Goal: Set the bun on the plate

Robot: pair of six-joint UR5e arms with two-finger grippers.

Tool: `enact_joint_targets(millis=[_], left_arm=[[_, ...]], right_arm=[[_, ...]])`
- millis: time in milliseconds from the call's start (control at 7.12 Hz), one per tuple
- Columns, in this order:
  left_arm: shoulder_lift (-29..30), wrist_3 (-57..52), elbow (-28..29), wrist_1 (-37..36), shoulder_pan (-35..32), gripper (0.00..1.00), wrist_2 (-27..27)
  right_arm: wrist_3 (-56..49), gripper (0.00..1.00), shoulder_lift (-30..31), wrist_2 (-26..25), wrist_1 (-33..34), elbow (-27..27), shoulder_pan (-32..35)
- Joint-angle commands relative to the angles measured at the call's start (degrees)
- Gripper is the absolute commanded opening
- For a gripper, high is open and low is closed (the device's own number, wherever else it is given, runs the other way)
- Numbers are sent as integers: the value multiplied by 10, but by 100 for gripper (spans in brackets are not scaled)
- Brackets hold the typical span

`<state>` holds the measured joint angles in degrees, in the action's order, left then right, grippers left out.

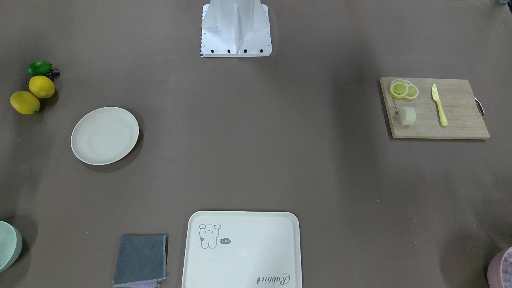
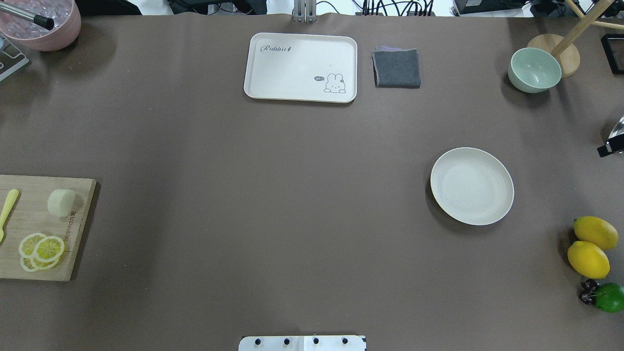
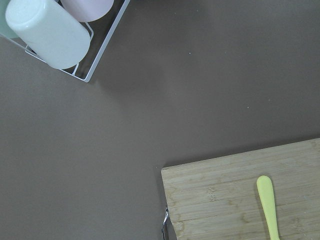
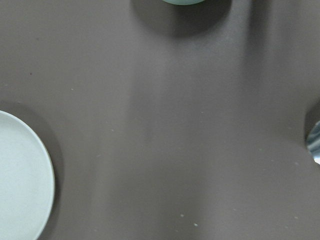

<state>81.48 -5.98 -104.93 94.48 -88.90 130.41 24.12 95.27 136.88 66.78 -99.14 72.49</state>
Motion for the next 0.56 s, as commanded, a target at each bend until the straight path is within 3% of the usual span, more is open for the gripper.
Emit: enact_joint_targets(millis=[0, 421], left_arm=[[0, 0, 2, 0, 0, 98, -1], [-1, 0, 2, 0, 1, 98, 0]], right_arm=[[188, 99, -17, -9, -101, 10, -86], [268, 97, -44, -62, -117, 21, -157]])
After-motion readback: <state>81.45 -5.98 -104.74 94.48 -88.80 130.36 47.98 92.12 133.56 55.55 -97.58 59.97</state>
